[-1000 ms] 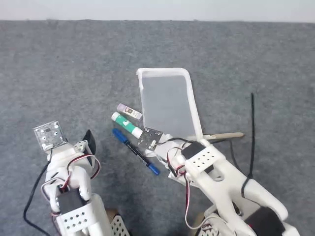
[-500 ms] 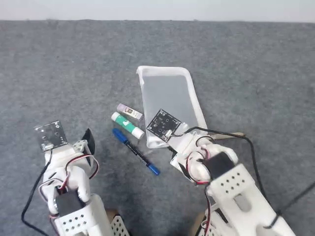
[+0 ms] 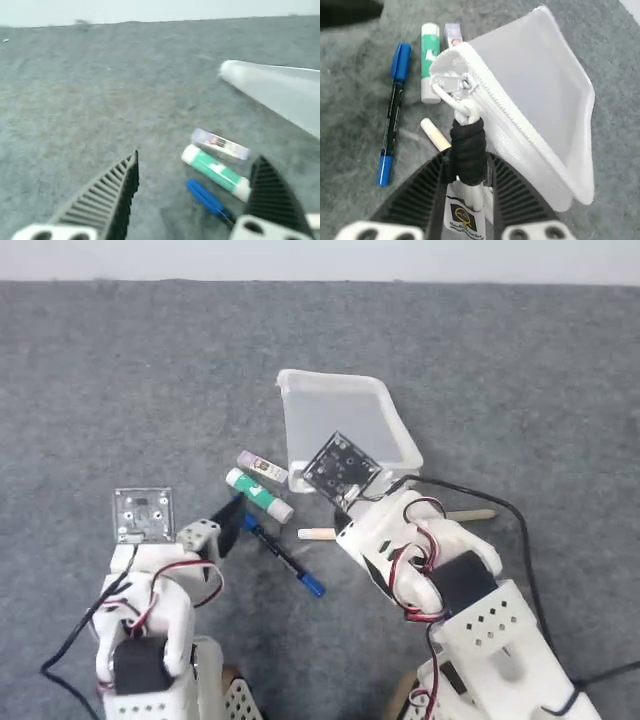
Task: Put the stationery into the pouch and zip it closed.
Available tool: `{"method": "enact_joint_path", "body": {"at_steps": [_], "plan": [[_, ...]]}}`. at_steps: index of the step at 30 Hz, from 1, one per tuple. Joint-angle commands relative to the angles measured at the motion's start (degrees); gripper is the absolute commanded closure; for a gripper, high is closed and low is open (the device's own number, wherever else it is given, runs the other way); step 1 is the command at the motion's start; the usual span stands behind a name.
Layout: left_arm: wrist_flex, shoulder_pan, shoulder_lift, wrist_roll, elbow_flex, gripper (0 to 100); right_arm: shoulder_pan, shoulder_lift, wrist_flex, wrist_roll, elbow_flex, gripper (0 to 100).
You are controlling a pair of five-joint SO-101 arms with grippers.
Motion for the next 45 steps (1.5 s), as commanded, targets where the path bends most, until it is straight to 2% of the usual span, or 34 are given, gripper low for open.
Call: {"method": "enact_joint_path", "body": {"at_steps": [1, 5, 8, 21, 32, 39, 45], "plan": [[5.63, 6.07, -1.05, -0.26, -9.01, 64, 0.48, -2.15, -1.89, -3.78, -3.16, 99.1], [6.42, 13.89, -1.05, 0.70, -10.33, 64, 0.57, -2.24, -1.89, -4.48, -2.99, 99.1], [3.78, 16.62, -0.97, 3.25, -10.33, 64, 0.40, -2.24, -1.36, -4.48, -2.90, 99.1], [-8.35, 16.79, -0.88, 6.68, -2.95, 64, 0.22, -2.77, -1.54, -5.54, -1.41, 99.1], [-14.15, 16.79, -0.88, 6.77, 0.40, 67, 0.22, -2.77, -1.45, -5.63, -1.41, 99.1], [-14.42, 17.05, -0.70, 6.77, 0.57, 68, 0.13, -2.77, -1.45, -5.54, -1.41, 99.1], [-18.55, 18.90, 9.58, 6.59, -0.92, 68, 0.13, -2.77, -1.45, -5.45, -1.41, 99.1]]}}
